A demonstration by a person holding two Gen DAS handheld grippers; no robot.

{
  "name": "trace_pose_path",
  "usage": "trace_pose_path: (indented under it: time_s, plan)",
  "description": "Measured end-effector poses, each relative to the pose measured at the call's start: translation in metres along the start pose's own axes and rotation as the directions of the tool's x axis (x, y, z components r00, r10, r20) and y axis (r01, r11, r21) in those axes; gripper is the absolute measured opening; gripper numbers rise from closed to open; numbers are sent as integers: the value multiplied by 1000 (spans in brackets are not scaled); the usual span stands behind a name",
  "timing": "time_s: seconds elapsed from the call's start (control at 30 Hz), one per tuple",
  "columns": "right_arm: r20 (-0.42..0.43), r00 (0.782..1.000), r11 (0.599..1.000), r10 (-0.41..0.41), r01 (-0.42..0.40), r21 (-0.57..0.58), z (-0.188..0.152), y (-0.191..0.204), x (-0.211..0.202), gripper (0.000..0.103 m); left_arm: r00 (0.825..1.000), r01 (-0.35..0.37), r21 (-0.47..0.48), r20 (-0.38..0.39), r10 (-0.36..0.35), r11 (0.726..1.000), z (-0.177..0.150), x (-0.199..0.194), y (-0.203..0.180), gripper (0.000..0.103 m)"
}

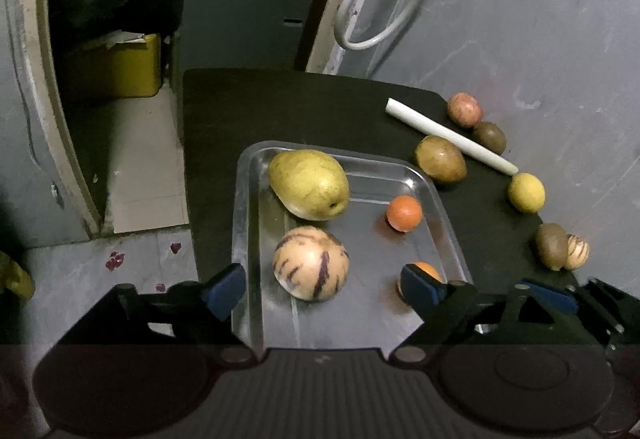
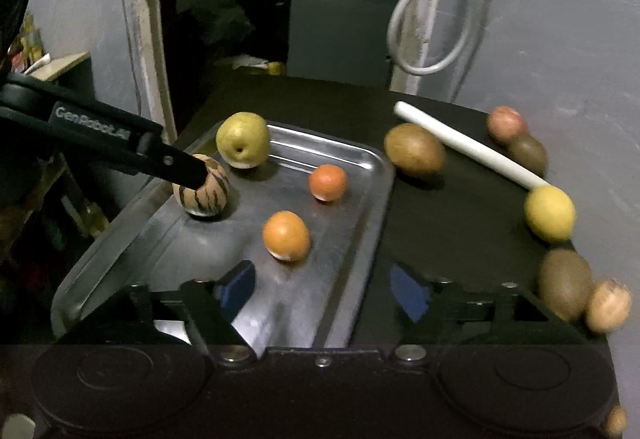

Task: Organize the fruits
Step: 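Lower the melon and orange into the tray and open both tools, then move both tools back toward the fruits by the wall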

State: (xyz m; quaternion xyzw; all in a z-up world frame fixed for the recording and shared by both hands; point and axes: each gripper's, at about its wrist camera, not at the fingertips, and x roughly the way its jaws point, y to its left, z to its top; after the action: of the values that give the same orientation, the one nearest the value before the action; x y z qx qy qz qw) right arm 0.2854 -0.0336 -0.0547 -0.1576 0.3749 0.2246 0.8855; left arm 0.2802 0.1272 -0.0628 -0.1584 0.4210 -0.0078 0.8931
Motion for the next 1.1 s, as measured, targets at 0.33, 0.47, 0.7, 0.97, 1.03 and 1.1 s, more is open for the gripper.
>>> trace_pose_path:
  time_s: [0.33, 0.47, 0.7, 0.97, 1.03, 1.1]
  plan:
    - [23, 996, 987, -85, 81, 137, -37, -26, -64, 101, 1000, -1, 14, 1, 1, 1000, -36, -34, -16, 102]
    - [12, 991, 974, -132, 128, 185, -56, -35, -84, 102, 999, 21, 74, -25, -19, 997, -49, -39, -32, 102]
    - [-41, 976, 927, -214, 216, 305, -91, -55, -109, 102, 991, 101, 169, -109, -84, 980, -65, -30, -66, 102]
    - [-111, 948, 841, -297, 315, 440, -124, -81, -124, 102, 979, 157, 255, -169, -116, 954, -73, -15, -101, 102]
    - [-125, 942, 816, -311, 333, 472, -131, -88, -125, 102, 976, 168, 271, -183, -120, 948, -74, -11, -109, 102]
    - [-134, 937, 795, -323, 345, 498, -138, -93, -126, 102, 973, 178, 285, -196, -125, 942, -74, -7, -116, 102]
